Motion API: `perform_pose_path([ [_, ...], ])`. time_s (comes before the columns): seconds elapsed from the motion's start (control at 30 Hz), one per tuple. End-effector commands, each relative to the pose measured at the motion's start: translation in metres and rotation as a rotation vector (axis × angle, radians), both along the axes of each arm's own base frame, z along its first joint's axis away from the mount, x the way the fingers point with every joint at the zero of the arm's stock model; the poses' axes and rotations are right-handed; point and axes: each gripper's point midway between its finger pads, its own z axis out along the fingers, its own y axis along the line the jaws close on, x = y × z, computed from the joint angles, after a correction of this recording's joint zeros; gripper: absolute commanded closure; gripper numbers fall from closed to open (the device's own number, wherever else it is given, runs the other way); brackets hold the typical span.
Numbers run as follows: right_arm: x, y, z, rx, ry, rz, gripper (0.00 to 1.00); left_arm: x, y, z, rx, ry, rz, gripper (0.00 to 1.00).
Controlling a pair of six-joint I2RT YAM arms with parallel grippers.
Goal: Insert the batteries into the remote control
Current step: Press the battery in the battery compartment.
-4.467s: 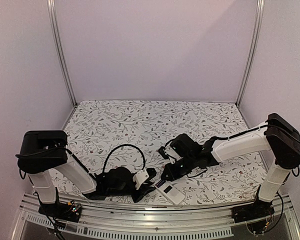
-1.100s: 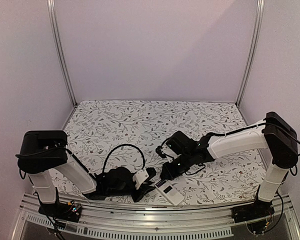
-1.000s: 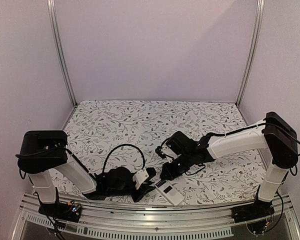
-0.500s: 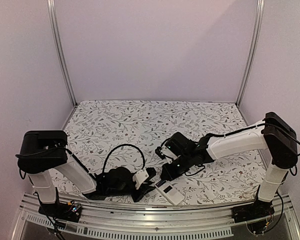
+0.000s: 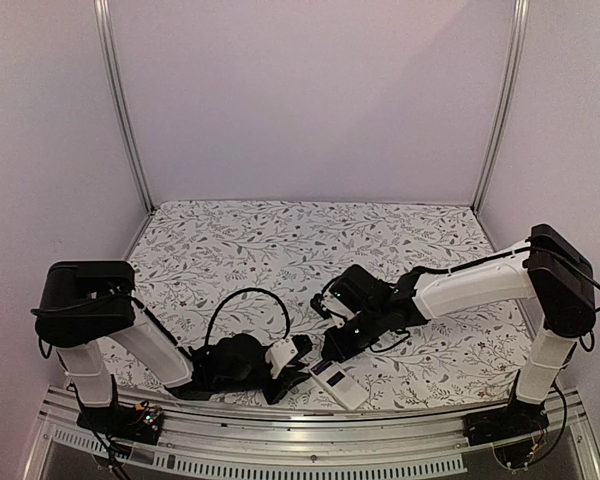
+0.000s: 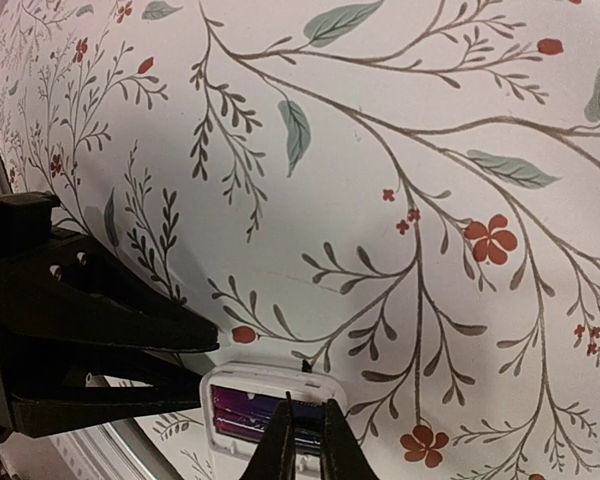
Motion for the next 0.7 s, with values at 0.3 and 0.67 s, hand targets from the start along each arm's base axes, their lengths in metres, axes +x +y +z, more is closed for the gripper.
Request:
perform_pose_path([
  [0.3,-0.033,-0.022,-0.025,-0.099,0.135,0.011,0.91,0.002,0.010,-0.017,0.060,0.023,0.020,0.76],
  [0.67,-0.049,-0.033,-0.036,-0.145,0.180,0.006,0.91,0.002,0.010,-0.017,0.060,0.022,0.019,0.76],
])
